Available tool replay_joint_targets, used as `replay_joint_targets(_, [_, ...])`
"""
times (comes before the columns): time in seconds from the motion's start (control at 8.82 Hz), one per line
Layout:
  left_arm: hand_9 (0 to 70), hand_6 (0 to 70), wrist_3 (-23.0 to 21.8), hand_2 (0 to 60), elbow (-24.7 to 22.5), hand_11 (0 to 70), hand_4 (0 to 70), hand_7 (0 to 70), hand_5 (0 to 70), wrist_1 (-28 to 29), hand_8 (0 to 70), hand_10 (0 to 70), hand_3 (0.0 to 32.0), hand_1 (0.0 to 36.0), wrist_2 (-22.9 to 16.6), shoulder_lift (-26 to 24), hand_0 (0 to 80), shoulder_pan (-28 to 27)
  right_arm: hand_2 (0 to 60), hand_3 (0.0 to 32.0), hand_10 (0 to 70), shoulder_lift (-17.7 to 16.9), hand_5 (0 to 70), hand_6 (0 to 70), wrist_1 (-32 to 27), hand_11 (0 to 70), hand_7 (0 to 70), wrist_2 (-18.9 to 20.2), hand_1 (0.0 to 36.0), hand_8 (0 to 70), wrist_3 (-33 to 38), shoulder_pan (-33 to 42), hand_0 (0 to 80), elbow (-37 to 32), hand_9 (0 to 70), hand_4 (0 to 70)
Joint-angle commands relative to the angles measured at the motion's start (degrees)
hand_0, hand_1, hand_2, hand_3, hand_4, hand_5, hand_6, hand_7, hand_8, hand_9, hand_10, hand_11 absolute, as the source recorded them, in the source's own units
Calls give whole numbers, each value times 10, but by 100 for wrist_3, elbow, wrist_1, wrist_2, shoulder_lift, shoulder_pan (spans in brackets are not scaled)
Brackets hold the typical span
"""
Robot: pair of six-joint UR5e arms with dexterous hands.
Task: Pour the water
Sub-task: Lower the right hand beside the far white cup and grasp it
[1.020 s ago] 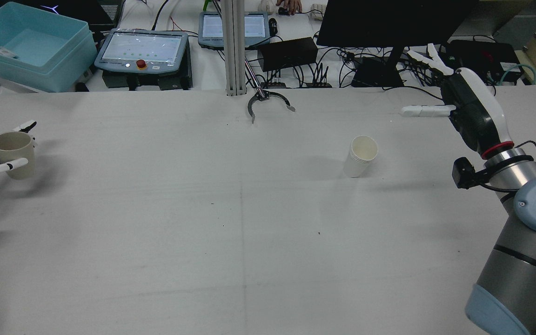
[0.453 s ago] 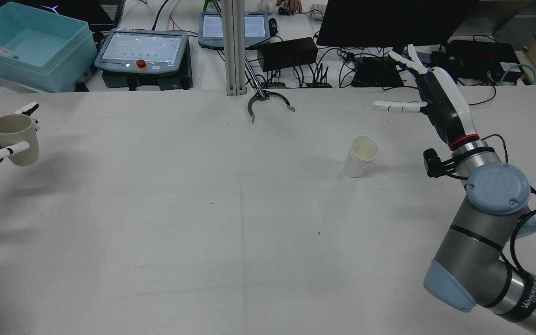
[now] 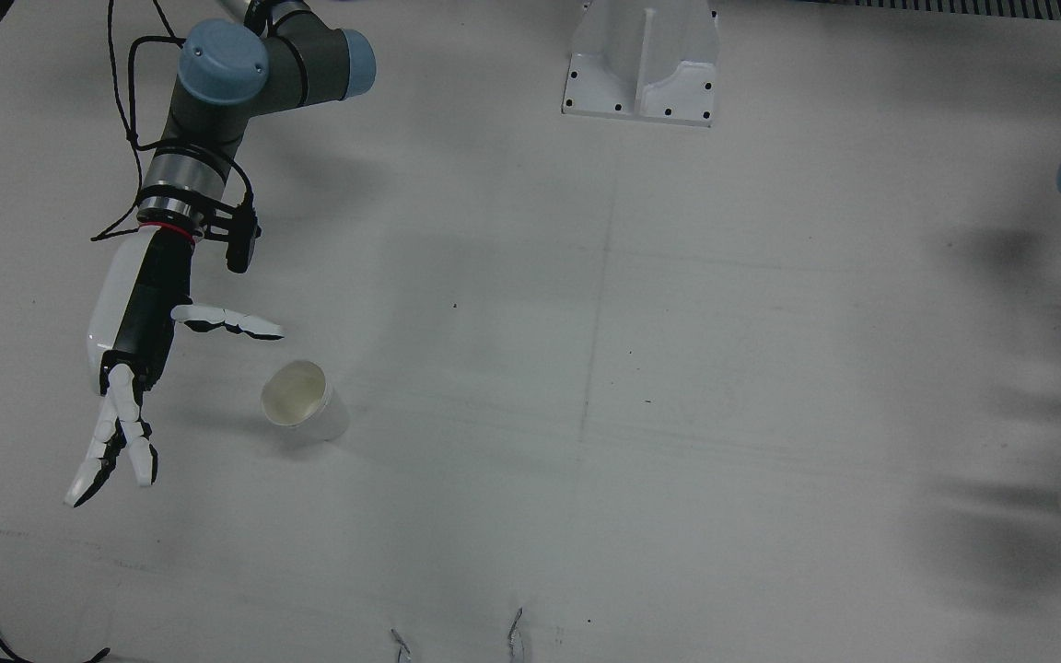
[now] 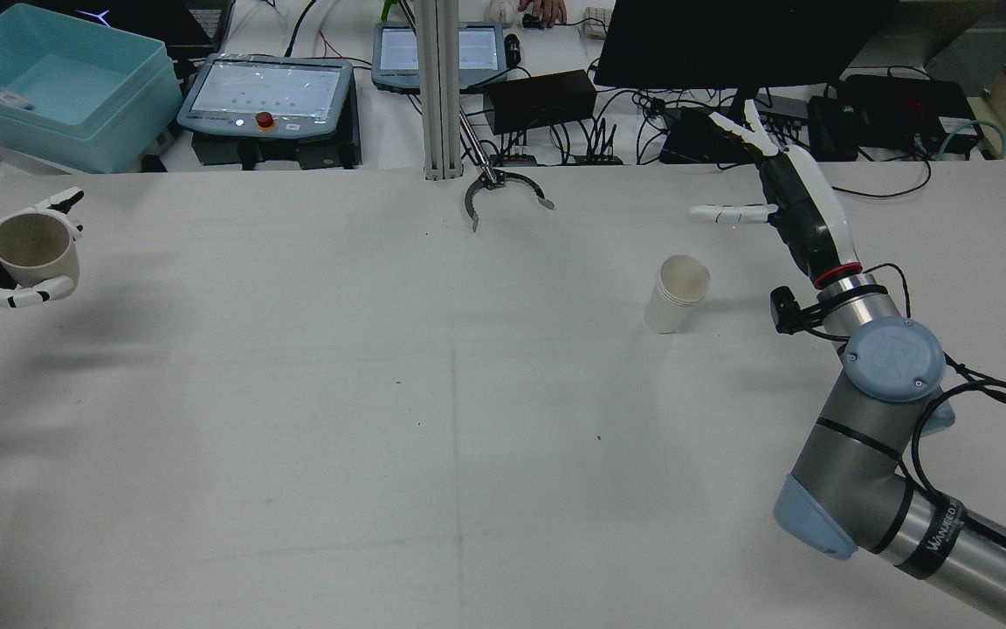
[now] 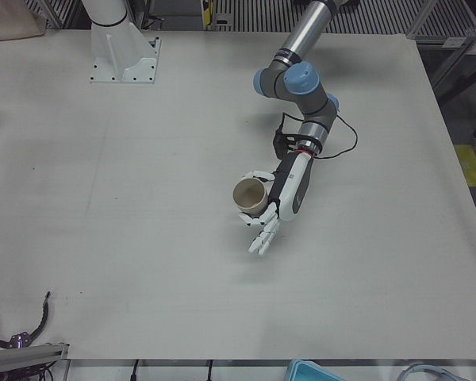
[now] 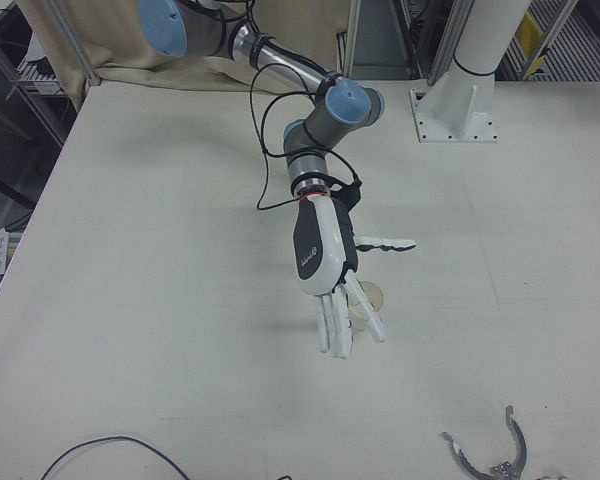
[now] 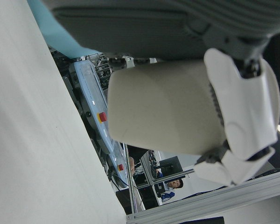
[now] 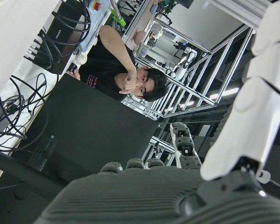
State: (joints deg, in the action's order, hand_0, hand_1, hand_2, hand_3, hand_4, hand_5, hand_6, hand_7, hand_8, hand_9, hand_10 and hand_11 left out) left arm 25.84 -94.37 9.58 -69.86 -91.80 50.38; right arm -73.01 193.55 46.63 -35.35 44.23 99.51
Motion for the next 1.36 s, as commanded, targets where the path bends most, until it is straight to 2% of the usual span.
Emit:
replay_joint_targets(0.0, [59,60,0,600,-73,126,233,126,611,-132,26,68,0,360,-1,-22,446,-2,48,0,0,-317,14,0,-107,0,0,-14,112,8,807,-177,458,-107,0,35])
replay_joint_targets(0.23, [57,60,-9,600,-91,125,237,124,617,-149,25,67,0,360,7,4,449,15,52,0,0,-433,22,0,-142,0,0,-22,119,2,863,-299,460,-134,0,26])
replay_joint_targets(0.34, [56,59,-9,600,-91,124,232,124,613,-149,24,67,0,360,-1,4,438,24,50,0,0,-398,22,0,-177,0,0,-14,113,2,872,-379,457,-395,0,20])
replay_joint_targets(0.45, [56,59,-9,600,-91,123,232,123,611,-149,23,66,0,360,-1,-4,437,42,46,0,0,-363,14,0,-482,0,0,-22,104,5,872,-389,449,-720,0,14])
replay_joint_targets(0.57, [55,58,-9,600,-99,122,234,123,610,-149,23,66,0,360,7,22,435,42,43,0,0,-354,10,0,-937,0,0,-266,100,9,872,-563,443,-975,0,10])
replay_joint_targets(0.68, [55,58,-9,600,-99,121,232,122,606,-149,22,65,0,360,8,22,422,50,43,0,0,-363,7,0,-1020,6,0,-721,97,11,889,-825,438,-986,2,9])
replay_joint_targets(0.91, [51,55,-9,600,-99,117,235,119,596,-149,19,64,0,360,7,22,403,68,48,0,0,-354,11,0,-1039,0,0,-936,104,6,872,-1099,449,-986,0,17])
replay_joint_targets(1.25, [52,55,-9,600,-91,118,234,119,598,-141,20,64,0,360,8,39,406,59,47,0,0,-380,6,0,-1056,0,0,-1173,95,8,907,-1153,434,-1030,0,12])
